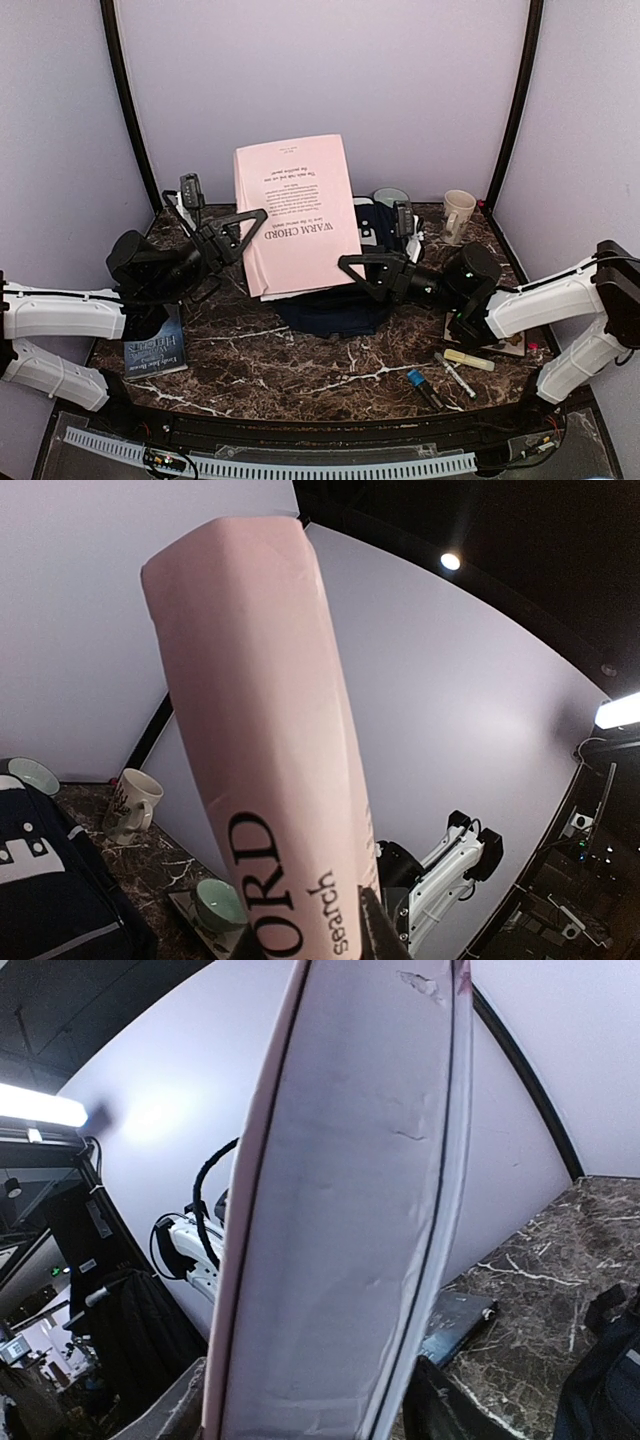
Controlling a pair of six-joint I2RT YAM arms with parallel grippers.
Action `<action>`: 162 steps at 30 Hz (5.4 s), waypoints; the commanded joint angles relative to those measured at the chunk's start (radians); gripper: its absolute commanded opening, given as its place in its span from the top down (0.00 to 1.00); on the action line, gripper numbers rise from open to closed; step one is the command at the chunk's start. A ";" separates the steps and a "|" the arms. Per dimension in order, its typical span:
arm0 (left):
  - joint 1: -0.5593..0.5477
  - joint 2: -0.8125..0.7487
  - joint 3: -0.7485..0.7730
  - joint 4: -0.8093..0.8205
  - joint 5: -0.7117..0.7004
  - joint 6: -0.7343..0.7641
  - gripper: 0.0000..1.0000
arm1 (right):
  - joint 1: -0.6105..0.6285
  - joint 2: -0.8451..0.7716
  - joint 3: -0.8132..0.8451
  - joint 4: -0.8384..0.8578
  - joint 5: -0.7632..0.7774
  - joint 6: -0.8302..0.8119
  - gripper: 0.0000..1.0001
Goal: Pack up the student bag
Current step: Pass from the left arm to the right, then pick up the largest pocket of the bag from the student bag, then place the book in the largest pocket of the bag.
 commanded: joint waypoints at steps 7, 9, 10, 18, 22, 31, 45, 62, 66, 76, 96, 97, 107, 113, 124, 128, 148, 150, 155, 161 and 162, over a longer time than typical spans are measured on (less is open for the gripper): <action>-0.003 -0.010 -0.016 0.116 0.034 -0.017 1.00 | -0.004 0.045 0.096 0.081 -0.072 0.018 0.83; -0.003 -0.007 -0.021 0.116 0.032 -0.013 1.00 | -0.004 0.042 0.097 0.072 -0.069 0.011 0.89; -0.004 -0.007 -0.023 0.114 0.029 -0.011 1.00 | -0.004 0.041 0.096 0.067 -0.066 0.009 0.90; -0.003 -0.016 -0.041 0.057 0.004 0.038 0.94 | -0.004 0.001 0.077 -0.024 -0.011 -0.032 1.00; -0.004 -0.033 -0.054 0.006 -0.020 0.080 0.67 | -0.004 -0.056 0.060 -0.136 0.070 -0.090 1.00; -0.003 -0.063 -0.011 -0.259 -0.101 0.276 0.37 | -0.004 -0.202 0.027 -0.509 0.428 -0.227 1.00; -0.064 0.085 0.230 -0.779 -0.232 0.680 0.29 | -0.004 -0.450 -0.020 -0.852 0.952 -0.339 1.00; -0.155 0.563 0.651 -1.133 -0.168 0.929 0.37 | -0.004 -0.716 -0.133 -1.036 1.097 -0.358 1.00; -0.155 0.640 0.727 -1.168 -0.156 0.950 0.42 | -0.005 -0.755 -0.141 -1.058 1.107 -0.360 1.00; -0.144 0.777 0.871 -1.269 -0.144 0.988 0.52 | -0.004 -0.831 -0.171 -1.071 1.091 -0.357 1.00; -0.077 0.766 0.916 -1.314 -0.220 0.990 1.00 | -0.004 -0.874 -0.191 -1.072 1.029 -0.321 1.00; -0.071 0.751 0.917 -1.310 -0.227 0.977 1.00 | -0.004 -0.873 -0.191 -1.071 1.017 -0.317 1.00; -0.014 0.704 1.040 -1.359 -0.242 0.860 1.00 | -0.004 -0.932 -0.181 -1.150 0.864 -0.232 1.00; 0.002 0.707 1.062 -1.316 -0.281 0.832 1.00 | -0.003 -0.969 -0.216 -1.195 0.714 -0.169 1.00; 0.040 0.716 1.097 -1.276 -0.312 0.793 1.00 | -0.004 -0.993 -0.272 -1.214 0.368 -0.046 1.00; 0.044 0.734 1.129 -1.270 -0.329 0.781 1.00 | -0.004 -0.955 -0.288 -1.152 0.207 0.003 1.00; 0.024 0.582 1.008 -1.193 -0.113 0.746 1.00 | -0.015 -0.358 -0.264 -0.588 0.327 0.201 1.00; 0.008 0.560 0.994 -1.193 -0.117 0.752 1.00 | -0.038 -0.296 -0.231 -0.572 0.332 0.239 1.00; -0.024 0.502 0.954 -1.193 -0.138 0.763 1.00 | -0.099 -0.158 -0.217 -0.386 0.243 0.333 1.00; -0.069 0.455 0.910 -1.181 -0.144 0.767 1.00 | -0.168 -0.001 -0.180 -0.228 0.170 0.468 1.00; -0.075 0.448 0.906 -1.181 -0.143 0.769 1.00 | -0.176 0.031 -0.166 -0.203 0.149 0.478 1.00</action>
